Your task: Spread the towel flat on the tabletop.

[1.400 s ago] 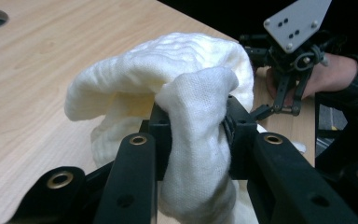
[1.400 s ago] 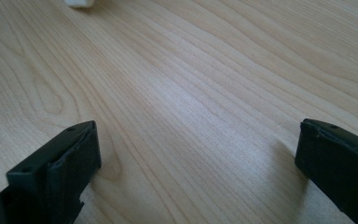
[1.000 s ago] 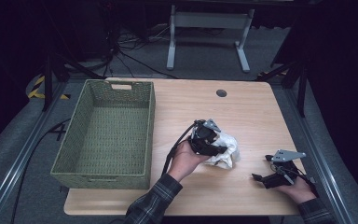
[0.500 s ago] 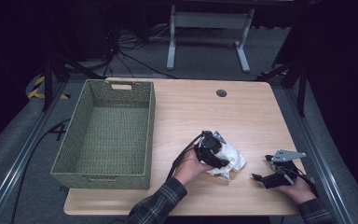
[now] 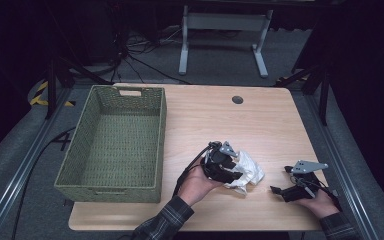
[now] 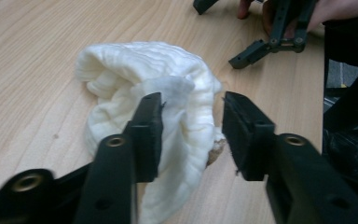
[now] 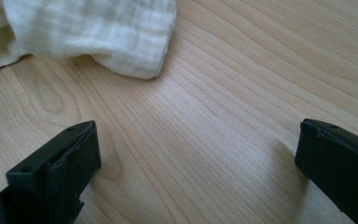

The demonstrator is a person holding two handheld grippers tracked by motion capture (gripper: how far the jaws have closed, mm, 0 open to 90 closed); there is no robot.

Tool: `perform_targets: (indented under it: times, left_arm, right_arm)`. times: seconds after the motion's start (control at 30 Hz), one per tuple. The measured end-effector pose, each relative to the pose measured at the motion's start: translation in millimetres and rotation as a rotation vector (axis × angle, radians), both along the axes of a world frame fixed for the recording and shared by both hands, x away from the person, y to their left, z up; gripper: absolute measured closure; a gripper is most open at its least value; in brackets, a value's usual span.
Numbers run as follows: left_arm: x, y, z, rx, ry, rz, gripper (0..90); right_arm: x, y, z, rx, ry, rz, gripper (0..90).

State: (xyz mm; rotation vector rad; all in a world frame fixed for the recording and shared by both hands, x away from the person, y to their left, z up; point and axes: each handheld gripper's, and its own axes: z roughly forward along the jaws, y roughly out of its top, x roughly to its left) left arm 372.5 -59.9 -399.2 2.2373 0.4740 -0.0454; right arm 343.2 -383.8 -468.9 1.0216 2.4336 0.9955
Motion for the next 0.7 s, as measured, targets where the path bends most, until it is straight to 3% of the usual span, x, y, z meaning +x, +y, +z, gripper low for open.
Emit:
perform_targets:
  times: [0.17, 0.53, 0.7]
  left_arm:
    - [-6.9, -5.8, -2.8, 0.02, -0.003, -0.037, 69.4]
    - [0.2, -30.0, -36.2, 0.118, -0.004, -0.042, 60.9]
    - [6.6, -32.4, -47.9, 0.115, 0.026, -0.024, 64.7]
  right_arm:
    - [0.0, 0.0, 0.0, 0.0, 0.0, 0.0, 0.1]
    - [0.0, 0.1, 0.0, 0.0, 0.0, 0.0, 0.1]
    - [0.0, 0.1, 0.0, 0.0, 0.0, 0.0, 0.1]
